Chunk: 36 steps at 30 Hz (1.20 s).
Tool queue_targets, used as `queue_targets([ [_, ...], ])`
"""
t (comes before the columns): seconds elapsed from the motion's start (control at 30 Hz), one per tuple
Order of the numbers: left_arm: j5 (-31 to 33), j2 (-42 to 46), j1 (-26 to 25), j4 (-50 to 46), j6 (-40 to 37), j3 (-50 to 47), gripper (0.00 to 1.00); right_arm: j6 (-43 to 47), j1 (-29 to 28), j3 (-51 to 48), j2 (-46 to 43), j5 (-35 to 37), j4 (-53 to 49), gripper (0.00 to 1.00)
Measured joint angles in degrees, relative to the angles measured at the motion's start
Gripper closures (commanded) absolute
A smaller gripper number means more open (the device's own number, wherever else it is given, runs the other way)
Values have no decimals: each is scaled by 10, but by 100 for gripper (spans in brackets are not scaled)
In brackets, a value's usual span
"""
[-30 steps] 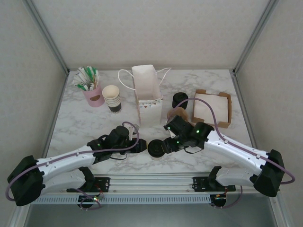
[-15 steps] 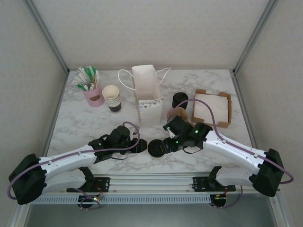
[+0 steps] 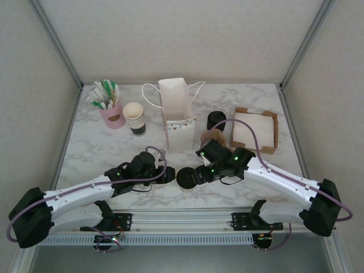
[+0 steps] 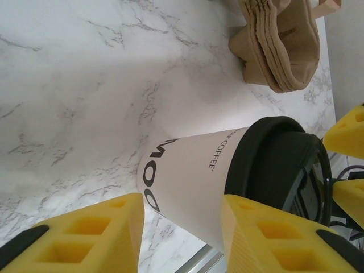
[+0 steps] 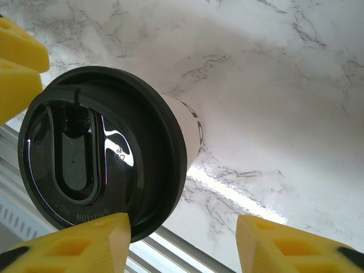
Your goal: Pack the takeout coffee
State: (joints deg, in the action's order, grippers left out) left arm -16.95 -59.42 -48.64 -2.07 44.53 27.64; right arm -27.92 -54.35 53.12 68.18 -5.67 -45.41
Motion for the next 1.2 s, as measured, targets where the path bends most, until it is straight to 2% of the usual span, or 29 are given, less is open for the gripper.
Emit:
queue_targets([
  [0.33, 3, 42, 0, -2, -9, 0, 46, 0, 0, 1, 0, 0, 0, 43],
  [1.0, -23, 1, -4, 29, -14, 0, 45, 0, 0, 7, 22, -6, 17, 40],
  [1.07, -21, 2, -4, 23, -16, 3, 44, 0, 0, 9, 22, -5, 14, 40],
  [1.2, -2, 13, -4, -4, -29, 21, 32, 1, 0, 25, 17, -2, 10, 36],
])
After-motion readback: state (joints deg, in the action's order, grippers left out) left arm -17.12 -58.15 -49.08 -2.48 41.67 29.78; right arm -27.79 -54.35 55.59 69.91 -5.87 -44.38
